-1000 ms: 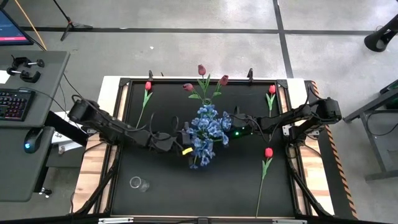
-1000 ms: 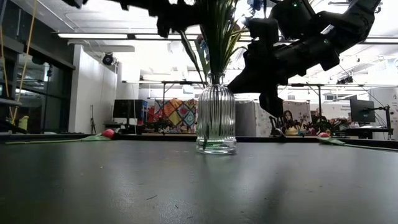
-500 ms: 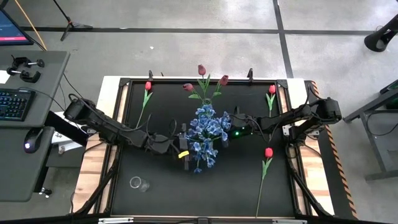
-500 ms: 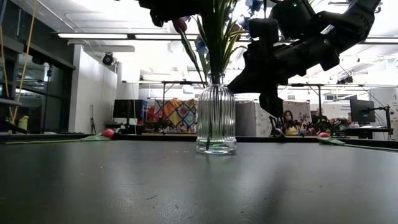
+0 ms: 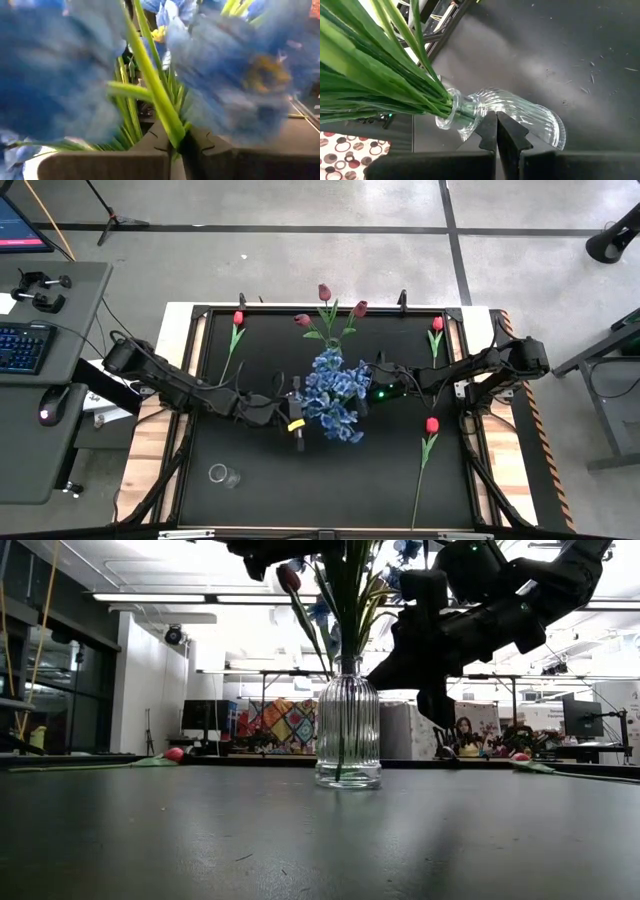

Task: Sort flowers into vase by color
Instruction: Put the blue flowers into the right transparent vase

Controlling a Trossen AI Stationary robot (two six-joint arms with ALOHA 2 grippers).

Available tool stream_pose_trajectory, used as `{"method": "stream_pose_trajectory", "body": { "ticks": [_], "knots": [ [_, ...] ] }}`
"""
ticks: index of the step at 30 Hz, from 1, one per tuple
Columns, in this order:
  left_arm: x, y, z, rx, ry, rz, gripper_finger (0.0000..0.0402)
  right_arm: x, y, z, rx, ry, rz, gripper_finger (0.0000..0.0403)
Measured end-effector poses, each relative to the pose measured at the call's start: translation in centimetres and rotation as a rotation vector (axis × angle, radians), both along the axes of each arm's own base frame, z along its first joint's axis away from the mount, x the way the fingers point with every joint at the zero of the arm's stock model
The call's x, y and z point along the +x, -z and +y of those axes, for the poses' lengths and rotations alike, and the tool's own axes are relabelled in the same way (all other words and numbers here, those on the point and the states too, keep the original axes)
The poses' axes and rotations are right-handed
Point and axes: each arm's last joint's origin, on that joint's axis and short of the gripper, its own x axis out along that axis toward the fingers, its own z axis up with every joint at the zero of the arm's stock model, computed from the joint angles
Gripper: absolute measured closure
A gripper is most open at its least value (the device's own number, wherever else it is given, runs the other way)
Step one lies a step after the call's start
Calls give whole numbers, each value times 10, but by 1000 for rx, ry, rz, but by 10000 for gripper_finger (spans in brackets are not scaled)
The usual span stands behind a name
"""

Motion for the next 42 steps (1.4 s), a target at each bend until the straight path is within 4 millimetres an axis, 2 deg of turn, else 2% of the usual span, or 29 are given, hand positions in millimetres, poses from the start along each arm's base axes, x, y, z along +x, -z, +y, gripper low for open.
{"method": "stream_pose_trajectory", "body": {
  "ticks": [24, 31, 36, 42],
  "knots": [
    [22, 51, 2, -166, -115, 84, 401, 0, 0, 0, 12, -1, 8, 403],
    [23, 48, 2, -121, -125, 45, 398, 0, 0, 0, 11, 2, 8, 403],
    [22, 41, 4, -158, -118, -5, 364, 0, 0, 0, 15, -6, 6, 403],
    [13, 19, 7, -196, -90, -32, 274, 0, 0, 1, 30, -37, 1, 403]
  ]
}}
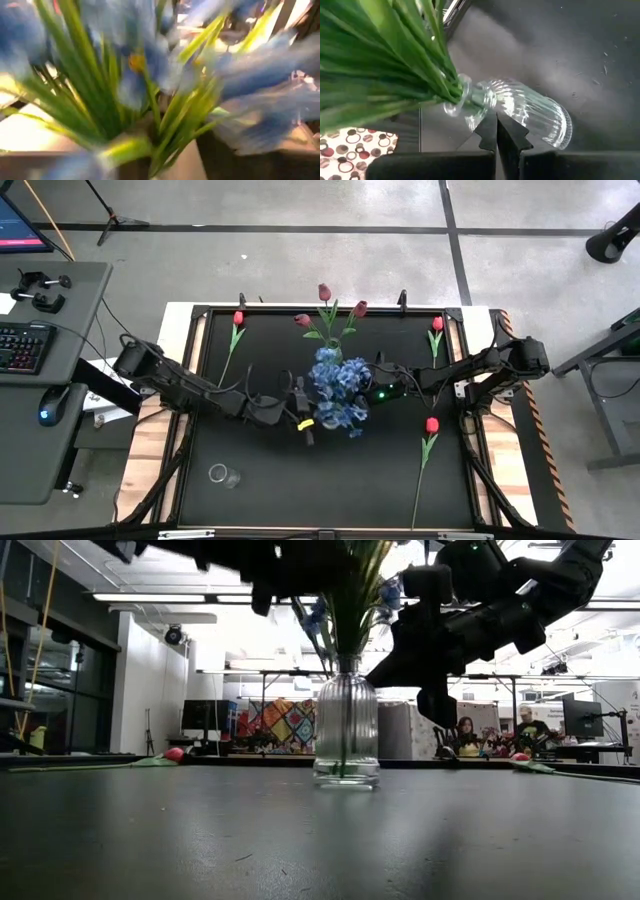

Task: Sort flowers into vase by color
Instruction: Put the blue flowers into the right transparent vase, then adjust the green vase on the table

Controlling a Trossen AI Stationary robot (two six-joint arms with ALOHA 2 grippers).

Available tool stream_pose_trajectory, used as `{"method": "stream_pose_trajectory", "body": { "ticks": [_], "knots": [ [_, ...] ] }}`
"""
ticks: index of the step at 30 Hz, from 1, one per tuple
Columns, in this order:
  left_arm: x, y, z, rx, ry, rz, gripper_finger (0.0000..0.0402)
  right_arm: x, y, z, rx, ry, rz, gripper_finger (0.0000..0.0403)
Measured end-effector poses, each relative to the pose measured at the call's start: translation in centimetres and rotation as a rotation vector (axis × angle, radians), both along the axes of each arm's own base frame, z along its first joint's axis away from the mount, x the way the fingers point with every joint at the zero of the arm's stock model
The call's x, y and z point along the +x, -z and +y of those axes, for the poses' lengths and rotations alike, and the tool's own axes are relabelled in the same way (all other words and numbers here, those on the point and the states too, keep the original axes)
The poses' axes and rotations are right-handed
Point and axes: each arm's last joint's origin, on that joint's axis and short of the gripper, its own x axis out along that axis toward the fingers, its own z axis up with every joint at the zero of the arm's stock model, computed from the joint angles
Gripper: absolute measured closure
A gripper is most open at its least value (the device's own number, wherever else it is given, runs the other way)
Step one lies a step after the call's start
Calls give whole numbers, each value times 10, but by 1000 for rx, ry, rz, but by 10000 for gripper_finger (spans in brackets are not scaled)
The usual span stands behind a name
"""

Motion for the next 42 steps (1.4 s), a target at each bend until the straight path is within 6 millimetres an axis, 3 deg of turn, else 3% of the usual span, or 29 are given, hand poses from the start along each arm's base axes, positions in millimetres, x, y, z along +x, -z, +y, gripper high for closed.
{"method": "stream_pose_trajectory", "body": {
  "ticks": [6, 10, 17, 22, 28, 34, 38, 42],
  "knots": [
    [-19, -34, 5, -47, 13, -42, 182, 0, 0, 0, 5, -12, -1, 403],
    [-34, -51, 9, -64, 28, -41, 147, 0, 0, 0, 5, -14, -1, 403],
    [-55, -77, 7, -70, 88, -91, 138, 0, -2, 1, -11, -57, -26, 403],
    [-81, -85, 5, -16, 127, -1, 139, -7, -17, 3, -48, -152, -70, 403],
    [-111, -89, 2, -122, 127, 90, 139, -38, -41, 0, -134, -163, 9, 403],
    [-124, -80, -2, -228, 21, 171, 140, -79, -67, -1, -202, -82, 69, 403],
    [-119, -74, 4, -295, -129, 318, 143, -102, -80, 1, -234, -10, 64, 403],
    [-101, -95, 31, -190, -322, 579, 154, -114, -86, 1, -308, 59, 65, 403]
  ]
}}
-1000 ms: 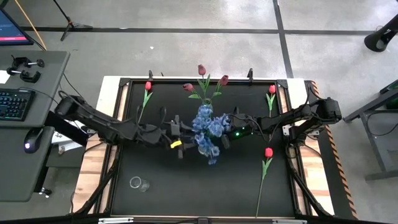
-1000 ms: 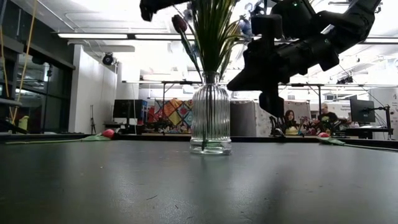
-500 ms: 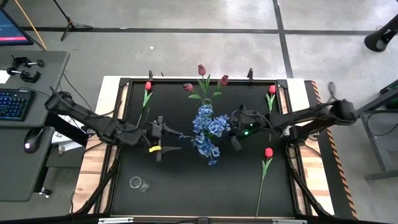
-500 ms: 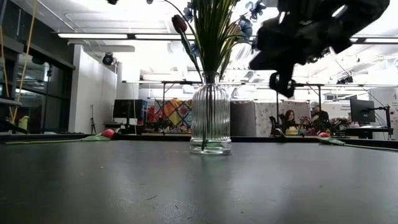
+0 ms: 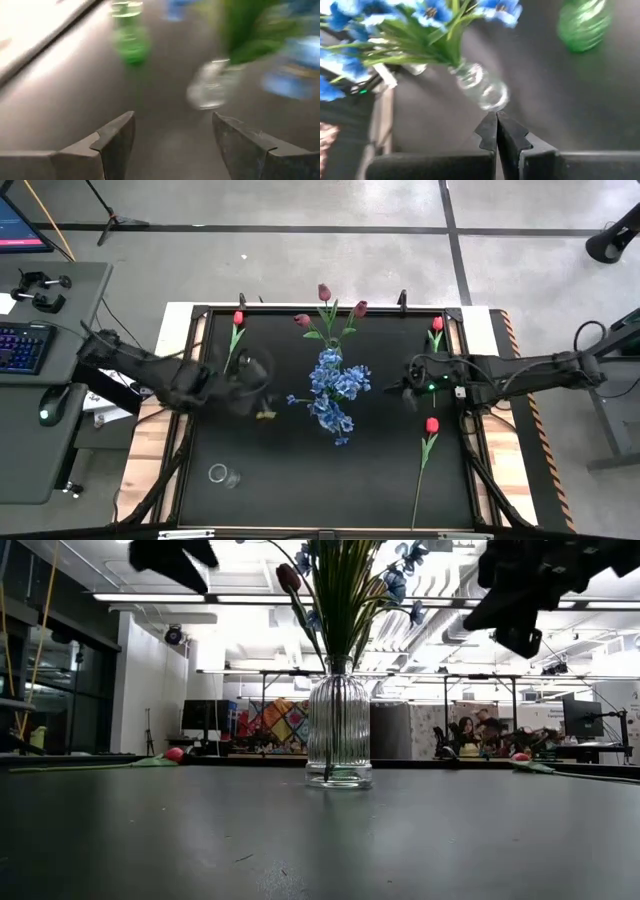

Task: Sort flowers into vase by color
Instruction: Adjust the green vase on the table

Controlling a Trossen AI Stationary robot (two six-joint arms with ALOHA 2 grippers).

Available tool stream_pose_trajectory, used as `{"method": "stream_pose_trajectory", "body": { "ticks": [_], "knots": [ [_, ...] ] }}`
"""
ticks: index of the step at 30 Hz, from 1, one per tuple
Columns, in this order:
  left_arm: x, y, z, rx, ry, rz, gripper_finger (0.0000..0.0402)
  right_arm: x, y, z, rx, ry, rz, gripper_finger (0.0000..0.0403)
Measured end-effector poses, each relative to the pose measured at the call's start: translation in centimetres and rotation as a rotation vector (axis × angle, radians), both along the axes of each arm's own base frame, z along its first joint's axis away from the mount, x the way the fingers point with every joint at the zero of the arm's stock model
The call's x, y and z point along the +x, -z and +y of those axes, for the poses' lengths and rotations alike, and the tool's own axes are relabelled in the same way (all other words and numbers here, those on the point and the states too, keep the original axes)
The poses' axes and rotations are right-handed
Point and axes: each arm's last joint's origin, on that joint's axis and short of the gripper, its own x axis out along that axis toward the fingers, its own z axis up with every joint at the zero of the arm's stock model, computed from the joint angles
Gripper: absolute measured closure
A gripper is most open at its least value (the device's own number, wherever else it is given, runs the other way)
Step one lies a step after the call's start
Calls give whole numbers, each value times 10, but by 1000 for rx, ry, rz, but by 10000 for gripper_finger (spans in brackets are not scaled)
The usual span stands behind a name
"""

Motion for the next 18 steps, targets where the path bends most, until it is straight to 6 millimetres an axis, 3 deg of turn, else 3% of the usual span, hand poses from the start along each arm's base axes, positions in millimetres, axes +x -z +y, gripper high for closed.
{"method": "stream_pose_trajectory", "body": {
  "ticks": [4, 8, 12, 18],
  "knots": [
    [25, -9, 47, 95, -159, 265, 162, -3, 0, -3, -91, 42, 13, 403],
    [33, 20, 106, 6, -304, 538, 163, -3, 2, -6, -135, 32, 36, 403],
    [20, 58, 152, -215, -449, 730, 163, -5, 5, -5, -145, 7, 75, 403],
    [-10, 94, 184, -356, -658, 737, 163, -7, 7, -5, -144, -8, 99, 403]
  ]
}}
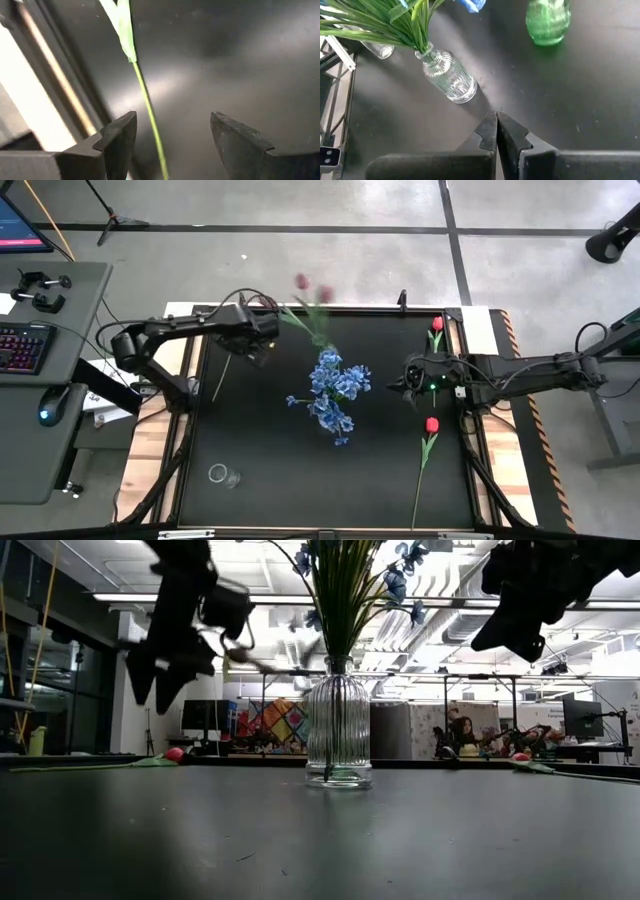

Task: Sort flowers into vase by color
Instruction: Adjust the green vase on the table

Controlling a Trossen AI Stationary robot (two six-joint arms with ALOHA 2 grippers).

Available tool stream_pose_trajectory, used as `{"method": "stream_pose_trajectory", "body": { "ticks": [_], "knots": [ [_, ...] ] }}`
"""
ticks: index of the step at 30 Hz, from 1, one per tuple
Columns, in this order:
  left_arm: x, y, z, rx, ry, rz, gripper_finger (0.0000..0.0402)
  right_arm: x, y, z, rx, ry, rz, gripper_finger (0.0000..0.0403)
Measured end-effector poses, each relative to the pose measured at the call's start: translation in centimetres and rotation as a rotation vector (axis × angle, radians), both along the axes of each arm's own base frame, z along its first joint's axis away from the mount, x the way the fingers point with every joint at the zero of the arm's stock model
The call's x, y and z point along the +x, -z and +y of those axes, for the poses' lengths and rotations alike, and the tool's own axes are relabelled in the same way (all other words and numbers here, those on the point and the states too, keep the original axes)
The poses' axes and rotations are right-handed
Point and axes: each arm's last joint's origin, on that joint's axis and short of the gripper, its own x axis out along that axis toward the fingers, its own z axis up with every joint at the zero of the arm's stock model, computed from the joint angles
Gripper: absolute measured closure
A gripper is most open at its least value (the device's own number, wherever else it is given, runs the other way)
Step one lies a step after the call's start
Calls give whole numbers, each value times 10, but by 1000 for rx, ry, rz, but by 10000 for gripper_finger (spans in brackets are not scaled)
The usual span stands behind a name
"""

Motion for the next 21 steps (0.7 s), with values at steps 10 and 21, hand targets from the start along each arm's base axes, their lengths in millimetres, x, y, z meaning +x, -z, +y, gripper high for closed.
{"method": "stream_pose_trajectory", "body": {
  "ticks": [10, 21],
  "knots": [
    [-35, 42, 32, -48, -124, -99, 163, 1, -2, -2, 33, 101, -35, 403],
    [-37, 15, 30, -47, 2, -356, 163, 10, -8, -3, 78, 166, -133, 403]
  ]
}}
